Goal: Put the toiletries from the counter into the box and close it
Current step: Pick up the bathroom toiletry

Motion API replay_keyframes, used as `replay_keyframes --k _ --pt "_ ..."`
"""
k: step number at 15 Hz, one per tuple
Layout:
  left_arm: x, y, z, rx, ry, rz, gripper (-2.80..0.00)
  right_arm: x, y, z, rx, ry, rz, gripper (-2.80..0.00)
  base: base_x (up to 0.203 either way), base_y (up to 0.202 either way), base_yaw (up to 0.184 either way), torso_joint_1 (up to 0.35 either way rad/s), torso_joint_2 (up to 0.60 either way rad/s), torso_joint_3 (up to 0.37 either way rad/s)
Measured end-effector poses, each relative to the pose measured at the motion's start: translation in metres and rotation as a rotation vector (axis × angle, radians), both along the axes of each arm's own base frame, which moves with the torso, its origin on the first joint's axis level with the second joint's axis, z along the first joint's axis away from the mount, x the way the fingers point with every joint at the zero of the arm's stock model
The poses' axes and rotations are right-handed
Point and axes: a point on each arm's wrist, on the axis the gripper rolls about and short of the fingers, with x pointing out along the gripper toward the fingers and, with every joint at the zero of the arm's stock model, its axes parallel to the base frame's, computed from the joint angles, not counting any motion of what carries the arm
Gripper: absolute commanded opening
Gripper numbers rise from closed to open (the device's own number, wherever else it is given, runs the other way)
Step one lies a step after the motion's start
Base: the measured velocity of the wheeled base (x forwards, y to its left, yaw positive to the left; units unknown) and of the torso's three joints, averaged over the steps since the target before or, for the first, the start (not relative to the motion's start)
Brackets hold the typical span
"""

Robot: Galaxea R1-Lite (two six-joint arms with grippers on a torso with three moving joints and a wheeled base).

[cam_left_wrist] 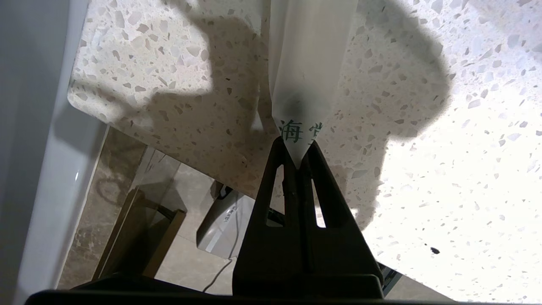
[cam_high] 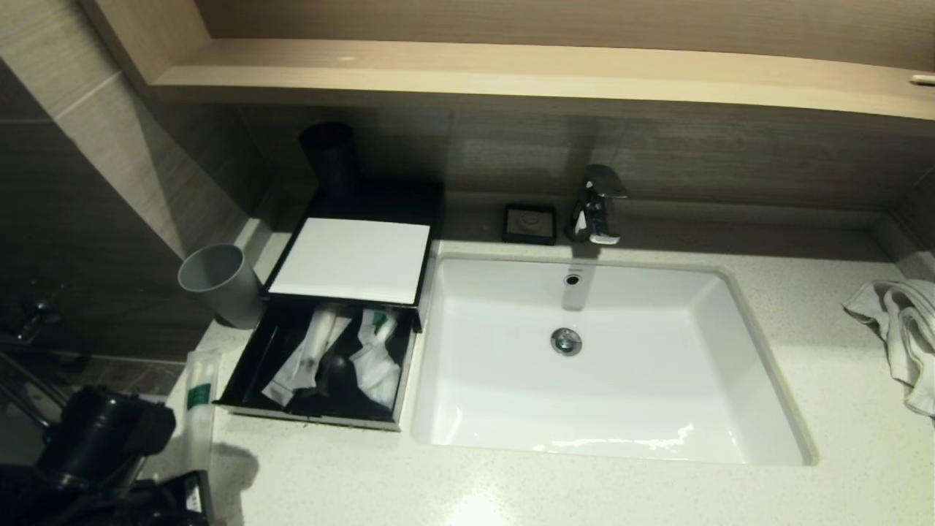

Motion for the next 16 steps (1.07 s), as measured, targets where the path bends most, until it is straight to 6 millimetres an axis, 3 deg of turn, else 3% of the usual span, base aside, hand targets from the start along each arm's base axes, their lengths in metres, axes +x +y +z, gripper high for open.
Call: replay_keyframes --k 7,16 --pt "-0.002 0.001 0.005 -0.003 -0.030 -0.002 -2.80 0.000 0.000 0.000 0.000 0.000 -0.001 -2.80 0.000 0.000 0.000 0.000 0.00 0.000" --pt "-0.021 0.006 0.047 -0.021 -0.143 -0.009 -2.80 0.000 0.000 0.000 -0.001 0.000 0.000 -2.80 0.000 0.000 0.000 0.000 0.00 0.000"
